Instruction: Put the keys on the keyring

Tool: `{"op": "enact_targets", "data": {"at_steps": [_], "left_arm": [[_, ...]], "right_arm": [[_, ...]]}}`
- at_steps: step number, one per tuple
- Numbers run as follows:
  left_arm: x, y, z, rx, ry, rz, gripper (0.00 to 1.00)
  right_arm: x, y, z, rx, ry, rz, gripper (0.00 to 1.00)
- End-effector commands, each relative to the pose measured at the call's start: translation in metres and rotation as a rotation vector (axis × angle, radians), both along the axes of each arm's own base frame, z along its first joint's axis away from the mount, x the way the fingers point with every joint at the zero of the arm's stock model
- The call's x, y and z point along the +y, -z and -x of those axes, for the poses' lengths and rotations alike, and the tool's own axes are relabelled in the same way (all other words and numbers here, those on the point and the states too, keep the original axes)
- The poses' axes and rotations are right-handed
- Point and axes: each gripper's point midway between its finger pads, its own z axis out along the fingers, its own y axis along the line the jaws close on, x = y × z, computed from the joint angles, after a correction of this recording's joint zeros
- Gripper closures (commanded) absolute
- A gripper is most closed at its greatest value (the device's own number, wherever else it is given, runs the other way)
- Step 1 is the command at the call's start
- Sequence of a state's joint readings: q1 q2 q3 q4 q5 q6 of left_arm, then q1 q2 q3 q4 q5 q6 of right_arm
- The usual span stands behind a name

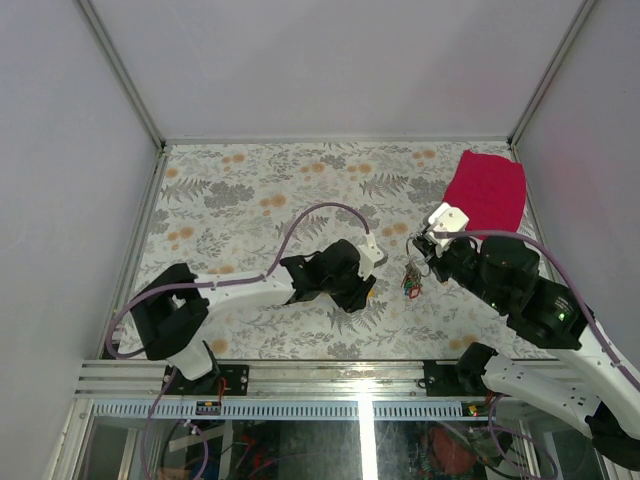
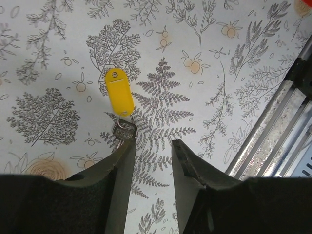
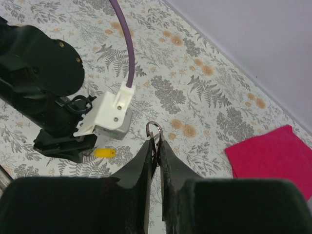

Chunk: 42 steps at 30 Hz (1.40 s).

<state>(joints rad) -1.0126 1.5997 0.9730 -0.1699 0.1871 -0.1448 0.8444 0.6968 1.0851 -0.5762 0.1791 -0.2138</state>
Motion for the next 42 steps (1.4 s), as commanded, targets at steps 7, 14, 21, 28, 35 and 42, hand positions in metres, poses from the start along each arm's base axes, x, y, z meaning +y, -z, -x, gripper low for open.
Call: {"op": "enact_targets", "data": {"at_steps": [7,14,21,28,35,42], "left_arm": [[-0.014,0.02,-0.019,0.007,0.052,0.024,0.63],[-0.015,0.032,-0.021,0.015,0.056,0.011,0.63],[-0.013,0.038,-0.027,-0.002,0.039,0.001,0.63],[-0.012,0.046,-0.029,-0.007,0.041,-0.021,0.66],[-0.01,0.05,-0.024,0.008,0.057,-0.026,0.7],[-0.011,0.051,-0.025,-0.002,0.052,-0.018,0.89]], "right_arm": [[0.005,-0.021,0.001,-0.029,-0.01,-0.081,1.0],[0.01,-0.019,0.001,-0.019,-0.028,-0.083,1.0],[0.011,-0.018,0.002,-0.013,-0.029,-0.086,1.0],[0.011,-0.017,0.002,-0.01,-0.029,-0.086,1.0],[0.011,-0.015,0.001,-0.009,-0.027,-0.083,1.0],[0.012,-0.014,0.001,-0.008,-0.027,-0.084,1.0]]}}
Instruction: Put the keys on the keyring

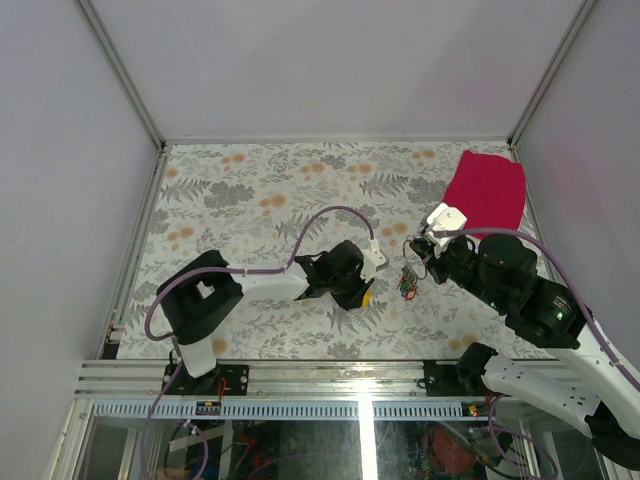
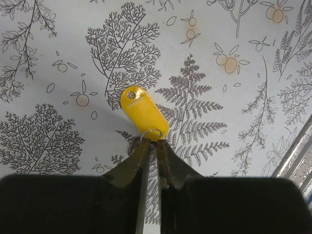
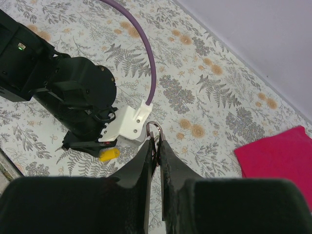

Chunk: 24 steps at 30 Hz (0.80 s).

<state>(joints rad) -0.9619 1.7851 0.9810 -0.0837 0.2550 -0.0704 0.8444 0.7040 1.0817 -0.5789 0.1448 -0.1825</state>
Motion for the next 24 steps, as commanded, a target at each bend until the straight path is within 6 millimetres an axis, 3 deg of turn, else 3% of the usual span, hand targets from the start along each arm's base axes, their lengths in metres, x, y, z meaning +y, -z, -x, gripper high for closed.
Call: {"op": "enact_targets", "data": {"at_steps": [1,5,15,16,19,24], "left_arm": [[-0.01,-0.006,-0.01,-0.044,0.006,0.049,0.92],[-0.014,-0.018,-0.013,-0.074,0.002,0.084,1.0],[-0.011,-0.052,-0.017,-0.164,0.015,0.152,1.0],[-0.01,-0.051,-0.017,-0.166,0.018,0.147,0.97],[-0.009,-0.043,-0.013,-0.153,0.044,0.133,0.72],[-0.013,-0.036,-0.01,-0.135,0.079,0.132,0.64]], "right_arm": [[0.005,-0.019,-0.003,-0.045,-0.001,-0.067,1.0],[0.006,-0.017,-0.003,-0.04,-0.003,-0.066,1.0],[0.004,-0.016,-0.004,-0.045,0.007,-0.064,1.0],[0.004,-0.016,-0.003,-0.044,0.006,-0.063,1.0],[0.003,-0.016,-0.003,-0.044,0.008,-0.062,1.0],[0.001,-0.017,-0.003,-0.048,0.015,-0.061,1.0]]}}
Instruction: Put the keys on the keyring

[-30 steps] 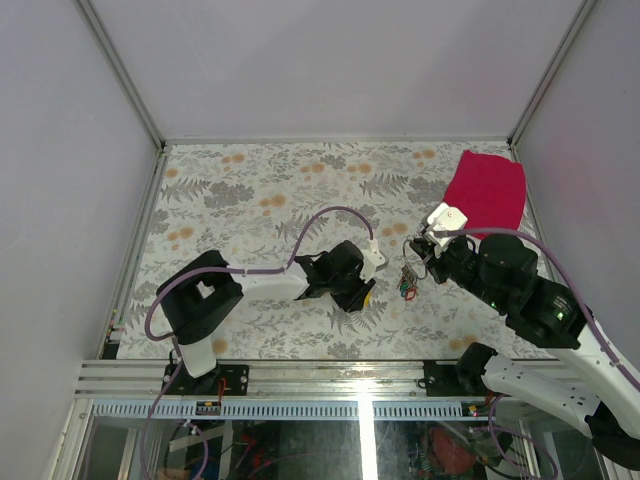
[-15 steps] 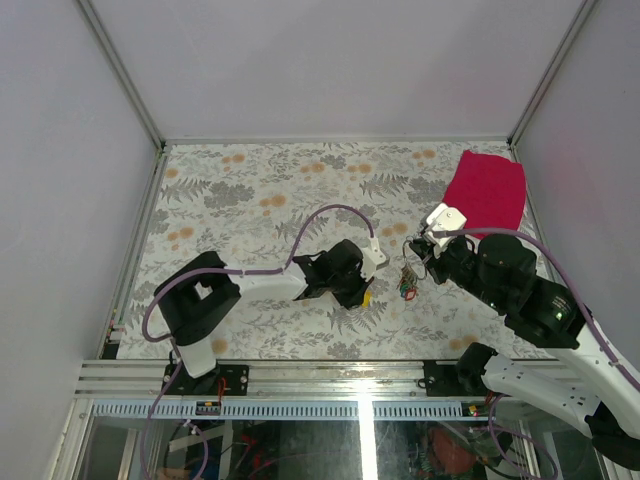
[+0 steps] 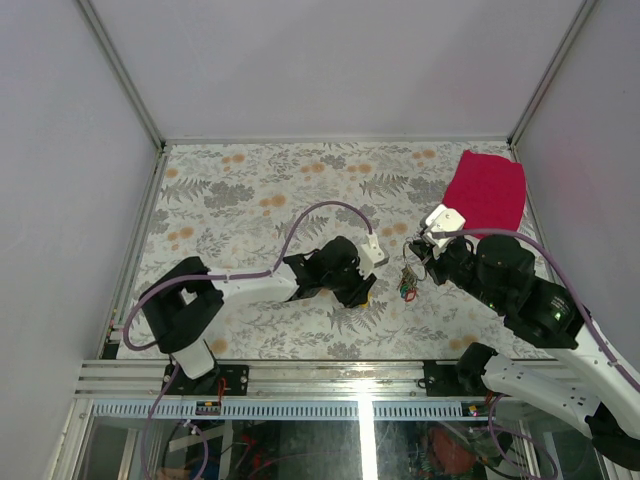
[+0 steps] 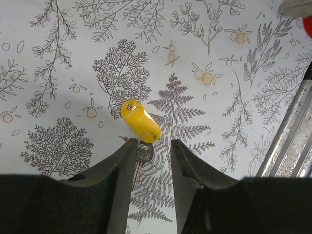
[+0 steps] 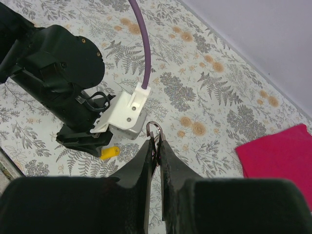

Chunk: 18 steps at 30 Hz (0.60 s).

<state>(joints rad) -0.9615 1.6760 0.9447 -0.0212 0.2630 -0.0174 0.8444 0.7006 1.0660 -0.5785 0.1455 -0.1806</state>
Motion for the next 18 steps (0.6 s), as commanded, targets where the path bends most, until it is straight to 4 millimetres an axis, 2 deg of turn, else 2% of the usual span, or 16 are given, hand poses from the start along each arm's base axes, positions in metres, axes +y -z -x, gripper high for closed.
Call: {"op": "enact_targets", "data": {"at_steps": [1,10,18], "left_arm": [[-0.007,0.004,-0.005,-0.03,0.037,0.019,0.64],[-0.008,0.019,-0.009,-0.032,0.06,-0.032,0.6],[-0.008,0.031,0.0,0.016,0.08,-0.03,0.65]], "right_arm": [[0.0,-0.024,-0.002,-0.057,0.014,-0.071,1.0],[0.0,-0.024,-0.001,-0.052,0.011,-0.07,1.0],[0.001,-0.023,-0.002,-0.053,0.009,-0.07,1.0]]}}
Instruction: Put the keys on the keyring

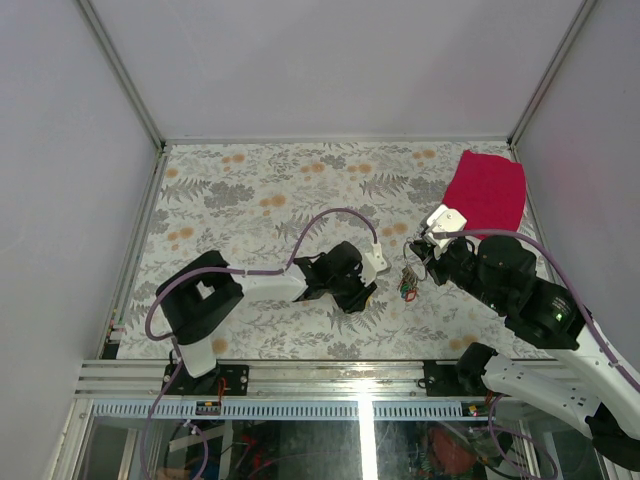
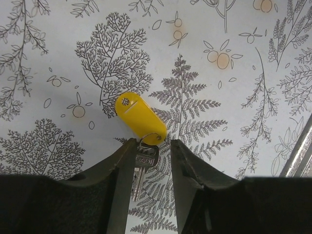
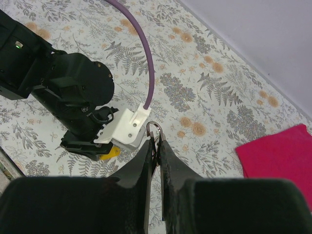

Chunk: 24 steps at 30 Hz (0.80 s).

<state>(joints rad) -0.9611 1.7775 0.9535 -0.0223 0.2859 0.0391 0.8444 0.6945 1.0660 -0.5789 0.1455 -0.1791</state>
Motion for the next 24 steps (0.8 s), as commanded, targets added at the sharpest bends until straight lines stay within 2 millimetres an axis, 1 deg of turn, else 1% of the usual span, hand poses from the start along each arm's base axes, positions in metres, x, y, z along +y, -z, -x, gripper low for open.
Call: {"op": "enact_targets", "data": {"at_steps": [1,5,8,14,17,24], "left_arm": [[-0.011,-0.005,-0.002,-0.004,0.026,0.049,0.66],[-0.01,-0.001,-0.001,0.008,0.023,0.048,0.68],[-0.01,0.002,0.001,0.016,0.026,0.044,0.72],[-0.01,0.0,0.002,0.018,0.033,0.048,0.91],[-0.01,-0.006,0.002,0.01,0.032,0.058,0.99],[-0.009,-0.027,0.0,-0.024,0.024,0.09,1.0]], "right_arm": [[0.002,-0.022,-0.003,-0.05,0.007,-0.065,1.0],[0.003,-0.022,-0.003,-0.051,0.006,-0.066,1.0],[0.004,-0.022,-0.003,-0.051,0.004,-0.066,1.0],[0.003,-0.021,-0.003,-0.049,0.006,-0.063,1.0],[0.003,-0.02,-0.003,-0.049,0.007,-0.063,1.0],[0.003,-0.019,-0.004,-0.049,0.011,-0.064,1.0]]}}
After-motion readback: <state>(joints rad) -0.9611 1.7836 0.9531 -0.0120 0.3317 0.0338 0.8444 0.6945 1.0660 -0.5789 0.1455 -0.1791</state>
